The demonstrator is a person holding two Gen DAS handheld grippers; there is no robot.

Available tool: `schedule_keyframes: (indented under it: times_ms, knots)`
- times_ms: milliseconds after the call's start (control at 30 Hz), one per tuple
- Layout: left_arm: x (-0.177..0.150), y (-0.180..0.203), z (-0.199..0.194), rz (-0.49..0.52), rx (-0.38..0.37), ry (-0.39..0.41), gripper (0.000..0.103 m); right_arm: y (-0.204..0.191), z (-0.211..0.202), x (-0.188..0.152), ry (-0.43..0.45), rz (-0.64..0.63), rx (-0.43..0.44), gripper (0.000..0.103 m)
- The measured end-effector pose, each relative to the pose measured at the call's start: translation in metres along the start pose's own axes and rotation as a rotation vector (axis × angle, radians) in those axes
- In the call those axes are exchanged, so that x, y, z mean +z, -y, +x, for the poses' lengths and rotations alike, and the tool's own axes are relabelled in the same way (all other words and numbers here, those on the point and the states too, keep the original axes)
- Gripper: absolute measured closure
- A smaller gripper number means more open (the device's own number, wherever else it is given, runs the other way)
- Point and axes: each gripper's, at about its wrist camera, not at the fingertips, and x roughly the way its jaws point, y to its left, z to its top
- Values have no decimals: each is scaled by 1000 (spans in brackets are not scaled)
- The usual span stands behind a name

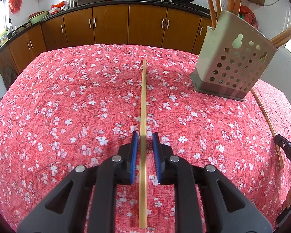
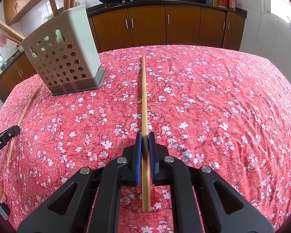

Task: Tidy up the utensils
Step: 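Close the left tool on a chopstick while the right tool grasps the last one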

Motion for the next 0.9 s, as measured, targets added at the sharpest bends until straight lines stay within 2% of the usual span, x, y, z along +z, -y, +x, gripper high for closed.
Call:
schedule_keyframes:
  times_ms: [667,900]
  knots:
    - [2,1,1,-5,-7,1,83,1,-1,1,-1,-2,-7,94]
    - [-6,4,-7,56,31,-5,84,-2,-3,-2,-2,-8,-12,94]
